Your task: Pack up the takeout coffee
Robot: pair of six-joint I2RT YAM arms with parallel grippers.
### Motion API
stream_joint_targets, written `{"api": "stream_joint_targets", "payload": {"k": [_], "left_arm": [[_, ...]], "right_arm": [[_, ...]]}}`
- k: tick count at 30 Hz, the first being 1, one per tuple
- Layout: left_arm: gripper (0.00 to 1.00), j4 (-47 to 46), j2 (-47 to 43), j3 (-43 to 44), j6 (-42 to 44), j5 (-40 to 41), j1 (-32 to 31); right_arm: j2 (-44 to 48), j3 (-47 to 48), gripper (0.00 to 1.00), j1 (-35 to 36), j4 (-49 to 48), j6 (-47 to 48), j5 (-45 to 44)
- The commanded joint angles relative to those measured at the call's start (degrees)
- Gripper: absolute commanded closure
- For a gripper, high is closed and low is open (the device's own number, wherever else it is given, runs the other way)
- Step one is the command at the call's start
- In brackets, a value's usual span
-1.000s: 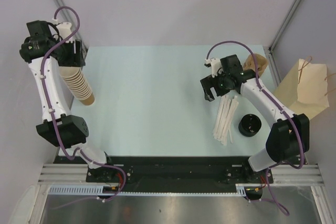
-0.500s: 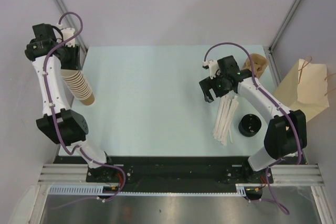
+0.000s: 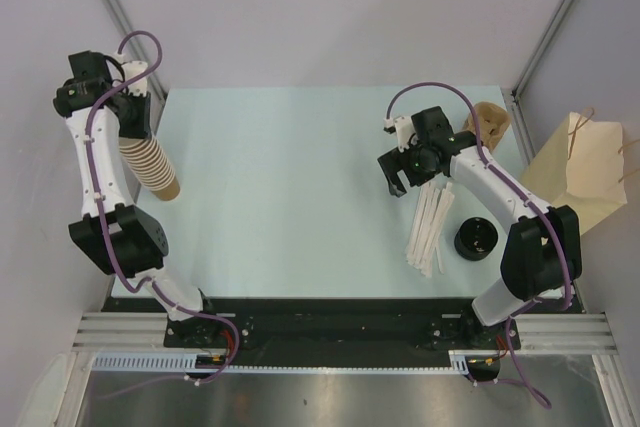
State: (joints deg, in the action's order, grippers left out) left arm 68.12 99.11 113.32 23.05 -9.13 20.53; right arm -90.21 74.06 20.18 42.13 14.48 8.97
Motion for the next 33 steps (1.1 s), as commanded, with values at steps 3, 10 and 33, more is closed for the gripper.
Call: {"api": "stream_joint_targets", "payload": {"k": [3, 10, 33], "left_arm": [[0.82, -1.67, -2.51, -0.47, 1.03, -0.28, 0.47], [0.75, -1.50, -4.01, -0.29, 1.12, 0.07, 0.38], [1.00, -0.44, -5.15, 2.61, 3.23, 1.21, 0.30]], "right_arm": [[0.30, 2.58, 0.00, 0.29, 0.59, 0.99, -0.45], [0.48, 2.58, 0.00, 0.38, 1.03, 0.99, 0.43], [0.48, 2.58, 0.00, 0.38, 1.03, 0.90, 0.43]]}}
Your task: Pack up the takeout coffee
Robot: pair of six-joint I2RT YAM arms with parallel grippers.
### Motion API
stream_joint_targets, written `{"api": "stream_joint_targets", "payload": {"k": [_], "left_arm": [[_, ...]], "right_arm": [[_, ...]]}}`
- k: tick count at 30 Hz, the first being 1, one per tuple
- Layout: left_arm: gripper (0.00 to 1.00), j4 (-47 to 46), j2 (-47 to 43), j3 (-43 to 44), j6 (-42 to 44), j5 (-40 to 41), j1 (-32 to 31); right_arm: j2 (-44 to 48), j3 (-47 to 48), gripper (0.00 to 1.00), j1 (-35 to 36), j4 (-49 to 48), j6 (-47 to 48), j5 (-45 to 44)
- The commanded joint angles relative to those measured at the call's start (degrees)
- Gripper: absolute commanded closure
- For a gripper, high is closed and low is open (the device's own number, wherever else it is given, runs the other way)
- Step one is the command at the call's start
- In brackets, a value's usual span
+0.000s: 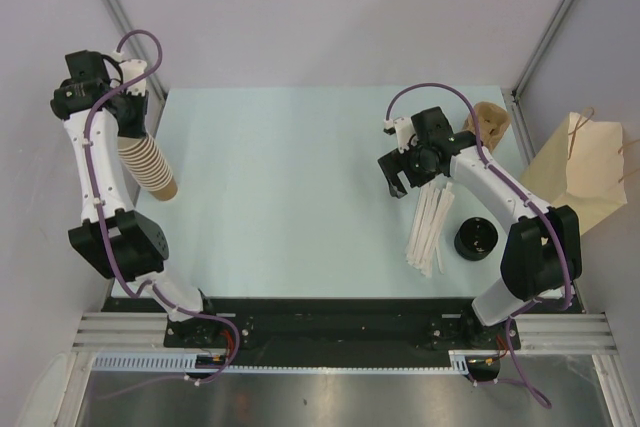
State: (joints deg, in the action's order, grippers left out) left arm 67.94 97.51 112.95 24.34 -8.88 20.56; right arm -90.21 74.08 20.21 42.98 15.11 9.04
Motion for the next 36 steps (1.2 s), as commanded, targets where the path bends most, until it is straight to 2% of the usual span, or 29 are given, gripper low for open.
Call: {"api": "stream_joint_targets", "payload": {"k": [1, 10, 16, 22, 25, 26, 28, 29, 30, 31, 33, 34, 36], "left_arm": [[1.00, -0.27, -3.73, 3.42, 2.20, 1.32, 0.19], [1.00, 0.70, -4.53, 7.99, 4.58, 4.49, -0.96], [1.00, 2.81, -4.79, 13.96, 6.95, 4.23, -1.66], [1.00, 0.44, -10.32, 15.20, 12.47, 6.51, -4.99], [1.00, -2.11, -13.39, 15.11, 16.07, 8.09, -9.82], [1.00, -3.07, -13.93, 14.24, 17.14, 8.79, -14.62], [1.00, -4.22, -15.33, 12.31, 19.33, 13.01, -20.00], [1.00, -6.14, -15.86, 8.82, 19.52, 13.54, -25.86], [1.00, -7.46, -16.56, 6.52, 19.43, 14.15, -28.35], [1.00, -10.26, -17.70, 1.28, 19.17, 14.59, -33.51], [1.00, -13.17, -18.41, -4.55, 18.47, 15.73, -38.81], [1.00, -16.75, -18.94, -10.06, 17.86, 15.65, -43.80], [1.00, -20.55, -19.12, -15.19, 15.58, 14.95, -48.31]], "right_arm": [[0.48, 2.56, 0.00, 0.36, 0.17, 0.27, 0.37], [0.48, 2.64, 0.00, 0.36, 0.26, 0.35, 0.63], [0.83, 2.64, 0.00, 0.36, 0.35, 0.27, 0.63], [1.27, 2.82, 0.00, 0.45, 0.00, 0.00, 0.10], [1.10, 3.43, 0.00, 0.27, 0.17, 0.18, -0.07], [1.01, 3.70, 0.00, 0.18, 0.26, 0.18, -0.16], [0.83, 4.66, 0.00, -0.52, 0.44, 0.00, -0.51], [0.74, 5.01, 0.00, -0.87, 0.70, -0.43, -0.43], [0.83, 5.37, 0.00, -2.18, 0.70, -0.78, 0.36], [1.00, 6.24, 0.00, -3.15, 0.96, -1.22, 1.32], [1.44, 6.95, 0.00, -5.43, 1.40, -2.63, 4.39], [1.62, 7.47, 0.00, -7.88, 1.58, -3.07, 5.45], [2.41, 7.65, 0.00, -10.26, 2.02, -4.47, 8.43]]}}
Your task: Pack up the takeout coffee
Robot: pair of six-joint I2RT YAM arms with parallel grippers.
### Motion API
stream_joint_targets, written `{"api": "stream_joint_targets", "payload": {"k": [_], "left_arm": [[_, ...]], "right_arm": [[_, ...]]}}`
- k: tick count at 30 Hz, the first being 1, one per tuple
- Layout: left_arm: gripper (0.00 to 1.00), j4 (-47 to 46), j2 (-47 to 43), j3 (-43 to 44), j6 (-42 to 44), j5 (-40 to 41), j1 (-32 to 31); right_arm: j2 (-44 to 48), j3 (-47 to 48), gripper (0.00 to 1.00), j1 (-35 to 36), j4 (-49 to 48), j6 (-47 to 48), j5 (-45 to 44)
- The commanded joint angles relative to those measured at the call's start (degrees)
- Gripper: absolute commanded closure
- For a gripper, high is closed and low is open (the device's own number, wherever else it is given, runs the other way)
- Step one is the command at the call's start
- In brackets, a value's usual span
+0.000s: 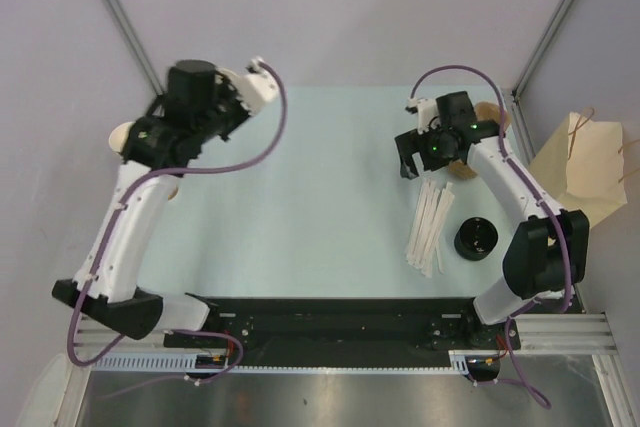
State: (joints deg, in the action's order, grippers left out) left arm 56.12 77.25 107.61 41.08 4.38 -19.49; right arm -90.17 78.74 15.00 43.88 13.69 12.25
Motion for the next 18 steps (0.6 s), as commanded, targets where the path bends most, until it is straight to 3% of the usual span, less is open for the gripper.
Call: {"api": "stream_joint_targets", "payload": {"k": [1, 4, 10, 18], "left_arm": [[1.00, -12.14, 1.23, -14.58, -1.70, 1.16, -12.73], [1.00, -20.48, 1.76, -24.07, -3.46, 1.24, -20.82], [1.00, -32.62, 5.27, -38.41, -7.94, 1.86, -30.33], [1.00, -40.29, 11.51, -42.22, -12.25, 5.28, -35.35]], "right_arm": [[2.46, 3.17, 0.00, -7.34, 1.30, -3.32, 6.02], [3.16, 3.26, 0.01, -9.99, 1.91, -4.20, 7.61], [4.04, 3.26, 0.00, -11.05, 3.49, -4.38, 6.82], [3.51, 3.26, 0.00, -10.79, 4.11, -4.46, 6.73]]}}
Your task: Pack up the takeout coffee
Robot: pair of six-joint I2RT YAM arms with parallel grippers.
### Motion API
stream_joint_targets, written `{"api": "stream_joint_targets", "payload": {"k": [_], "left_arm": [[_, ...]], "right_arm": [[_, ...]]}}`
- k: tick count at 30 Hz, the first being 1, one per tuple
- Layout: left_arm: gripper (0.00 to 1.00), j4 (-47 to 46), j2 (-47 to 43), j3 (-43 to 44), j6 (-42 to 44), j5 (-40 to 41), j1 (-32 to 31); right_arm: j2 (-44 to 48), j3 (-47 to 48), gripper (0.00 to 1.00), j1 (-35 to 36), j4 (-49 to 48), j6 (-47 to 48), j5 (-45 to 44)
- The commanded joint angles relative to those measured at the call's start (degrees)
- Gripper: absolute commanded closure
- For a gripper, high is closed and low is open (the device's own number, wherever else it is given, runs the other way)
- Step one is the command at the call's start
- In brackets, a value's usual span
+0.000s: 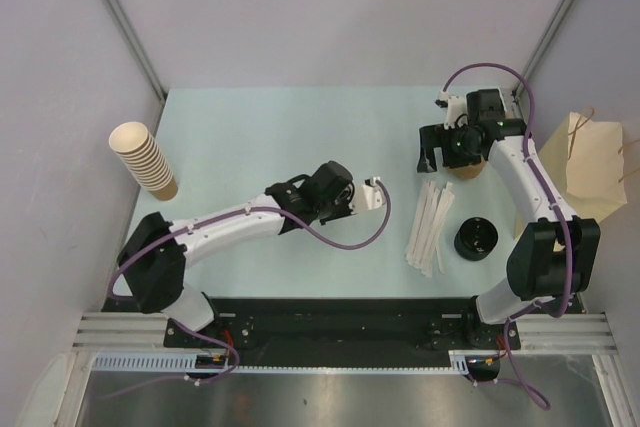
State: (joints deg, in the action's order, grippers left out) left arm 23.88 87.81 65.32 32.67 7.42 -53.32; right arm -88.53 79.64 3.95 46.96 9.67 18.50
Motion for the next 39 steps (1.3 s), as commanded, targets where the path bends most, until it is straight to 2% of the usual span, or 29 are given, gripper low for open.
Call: {"api": "stream_joint_targets", "payload": {"k": [1, 9, 22, 29, 32, 35, 38, 39], "left_arm": [[1.00, -8.15, 1.66, -0.10, -3.92, 2.33, -1.96], [1.00, -8.50, 2.45, -2.03, -6.56, 2.69, -3.98], [1.00, -6.30, 3.95, -2.13, -10.25, -1.18, -3.98], [0.92, -6.13, 4.39, -2.92, -10.60, -1.97, -3.81], [0.87, -6.39, 4.48, -3.18, -10.69, -2.15, -3.81], [0.77, -6.48, 4.04, -3.36, -10.95, -2.32, -3.63], [0.66, -5.34, 3.77, -2.83, -11.22, -2.50, -3.55], [0.58, -4.99, 3.60, -2.22, -11.22, -2.59, -3.55]], "right_arm": [[1.70, 2.37, 0.00, 0.36, 1.20, -0.53, 0.31], [1.26, 2.37, 0.00, 0.54, 1.29, -0.44, 0.31], [1.61, 2.37, 0.00, 0.98, 1.82, 0.00, 0.48], [1.34, 2.37, 0.00, 1.24, 2.00, 0.35, 0.48], [1.43, 2.37, 0.00, 1.24, 2.08, 0.43, 0.83], [1.43, 2.45, 0.00, 1.33, 2.08, 0.44, 0.83], [1.69, 2.45, 0.00, 1.33, 2.08, 0.70, 0.92], [1.87, 2.54, 0.01, 1.24, 2.08, 0.87, 1.01]]}}
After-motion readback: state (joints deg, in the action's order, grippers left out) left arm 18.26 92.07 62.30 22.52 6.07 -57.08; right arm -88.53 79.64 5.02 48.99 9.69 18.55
